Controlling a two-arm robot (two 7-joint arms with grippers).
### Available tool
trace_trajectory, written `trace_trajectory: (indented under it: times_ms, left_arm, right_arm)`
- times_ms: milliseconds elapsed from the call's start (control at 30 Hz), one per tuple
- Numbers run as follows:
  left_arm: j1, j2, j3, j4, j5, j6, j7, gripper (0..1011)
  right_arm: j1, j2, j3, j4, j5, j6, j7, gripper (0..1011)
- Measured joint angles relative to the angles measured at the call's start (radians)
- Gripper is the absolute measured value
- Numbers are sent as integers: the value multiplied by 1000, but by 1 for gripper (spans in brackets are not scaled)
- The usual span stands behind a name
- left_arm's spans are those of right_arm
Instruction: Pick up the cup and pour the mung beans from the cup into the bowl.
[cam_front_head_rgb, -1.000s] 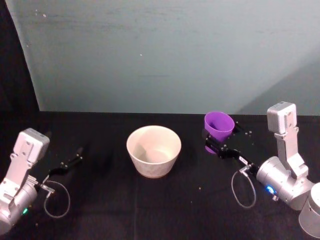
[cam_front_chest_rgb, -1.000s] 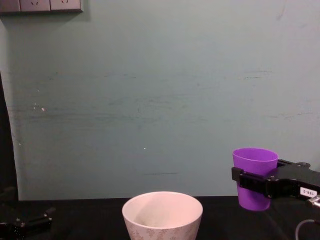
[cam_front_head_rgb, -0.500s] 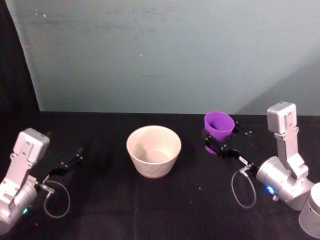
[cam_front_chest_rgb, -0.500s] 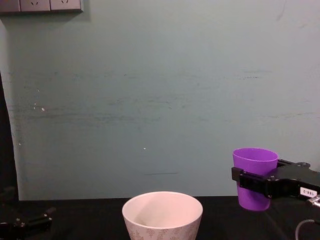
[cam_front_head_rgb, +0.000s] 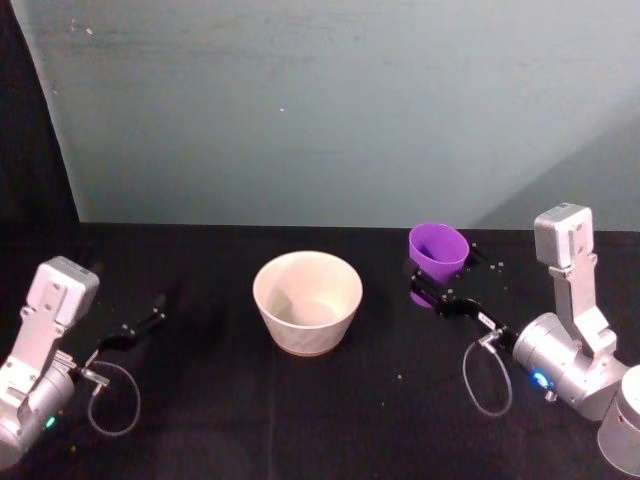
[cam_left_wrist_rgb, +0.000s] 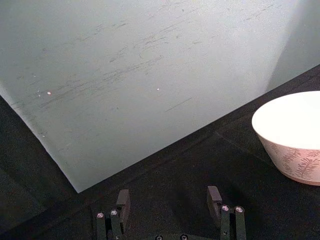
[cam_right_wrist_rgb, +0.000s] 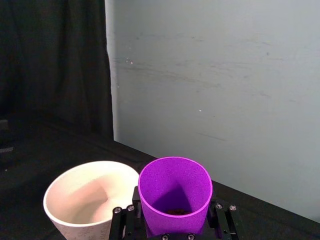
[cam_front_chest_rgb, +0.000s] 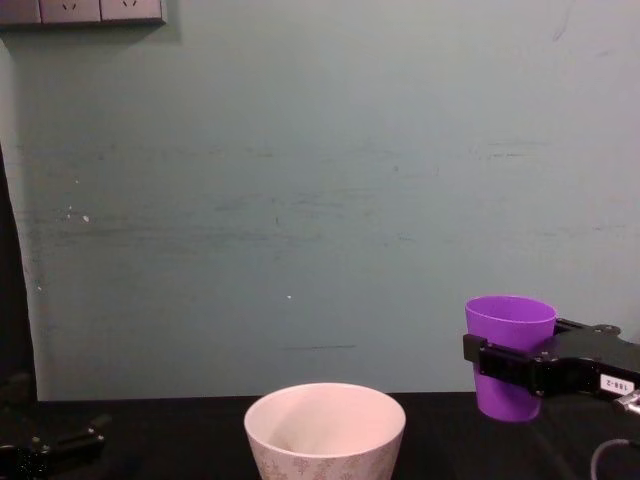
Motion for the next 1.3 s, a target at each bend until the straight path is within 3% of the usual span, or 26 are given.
trace_trajectory:
  times_ms: [833,1167,1300]
  left_arm:
    - [0,0,0,0,0,0,0,1011]
    - [0,0,0,0,0,0,0,1011]
    - [0,0,0,0,0,0,0,1011]
  right_arm:
    - [1,0,0,1,-1,0,0,718]
    - [73,17,-61,26,-148,1,-4,718]
    - [103,22,-102,8,-245,23,-24,718]
